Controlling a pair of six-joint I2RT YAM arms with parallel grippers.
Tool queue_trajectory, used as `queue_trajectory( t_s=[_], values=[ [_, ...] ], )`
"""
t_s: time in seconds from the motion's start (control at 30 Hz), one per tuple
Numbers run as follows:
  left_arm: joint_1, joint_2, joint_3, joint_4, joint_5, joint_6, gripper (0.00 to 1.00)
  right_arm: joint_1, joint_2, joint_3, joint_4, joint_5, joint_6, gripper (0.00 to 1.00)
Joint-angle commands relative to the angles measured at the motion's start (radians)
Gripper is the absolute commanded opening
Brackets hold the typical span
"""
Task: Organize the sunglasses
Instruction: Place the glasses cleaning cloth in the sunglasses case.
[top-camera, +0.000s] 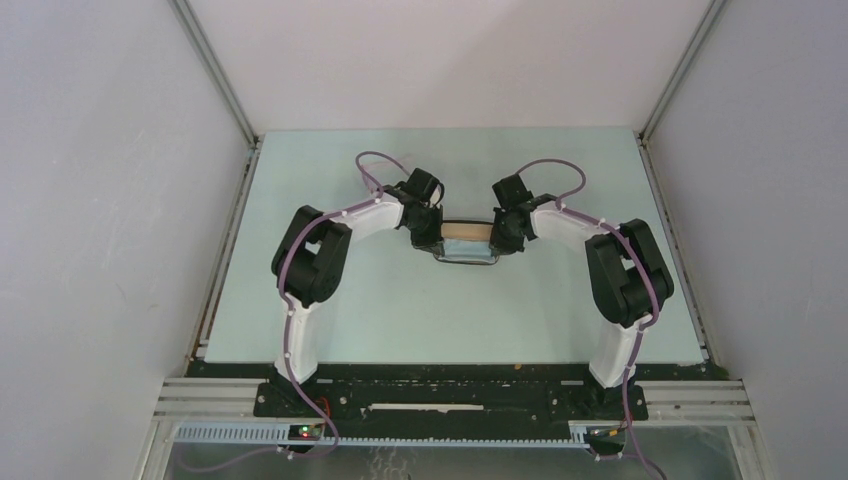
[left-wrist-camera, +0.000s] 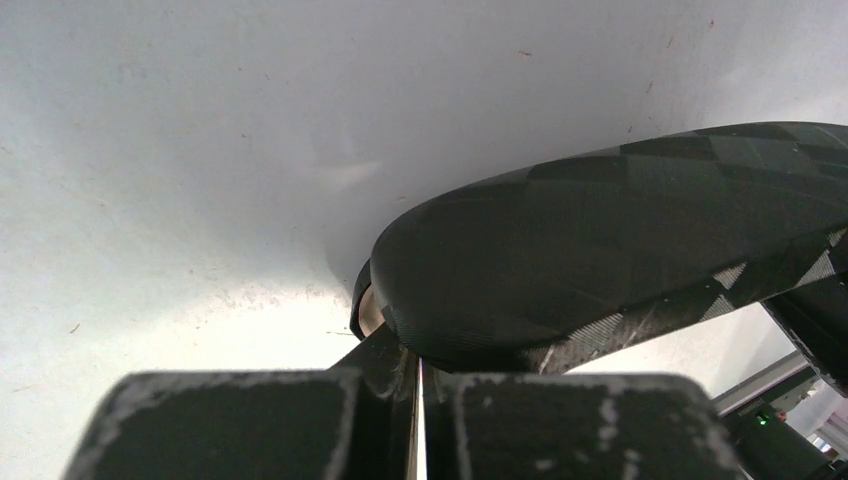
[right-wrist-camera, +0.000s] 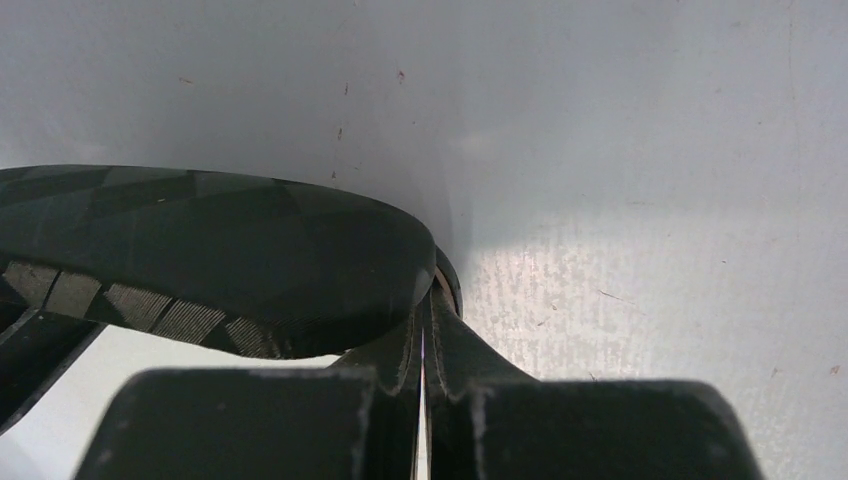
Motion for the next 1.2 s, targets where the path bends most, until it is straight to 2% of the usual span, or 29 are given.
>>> queue_trajectory(
  t_s=[0.0, 0.3, 0.67, 0.9, 1.17],
  values=[
    [0.006, -0.052, -0.032, 0.002, -0.023, 0.017, 0.0, 0.004, -0.002, -0.012, 0.023, 0.062, 0.001, 0.0],
    [0.004, -0.06, -0.028, -0.003, -0.037, 0.017, 0.0, 0.024, -0.006, -0.024, 0.049, 0.104, 0.009, 0.0],
    [-0.003, -0.111, -0.039, -0.002, -0.086, -0.009, 0.28, 0.035, -0.007, -0.024, 0.051, 0.127, 0.007, 0.01],
    [-0.004, -0.139, -0.05, -0.004, -0.101, -0.015, 0.3, 0.043, -0.005, -0.025, 0.053, 0.128, 0.006, 0.06],
    [-0.005, -0.162, -0.073, -0.002, -0.117, -0.032, 0.38, 0.046, -0.01, -0.025, 0.052, 0.133, 0.005, 0.1]
  ],
)
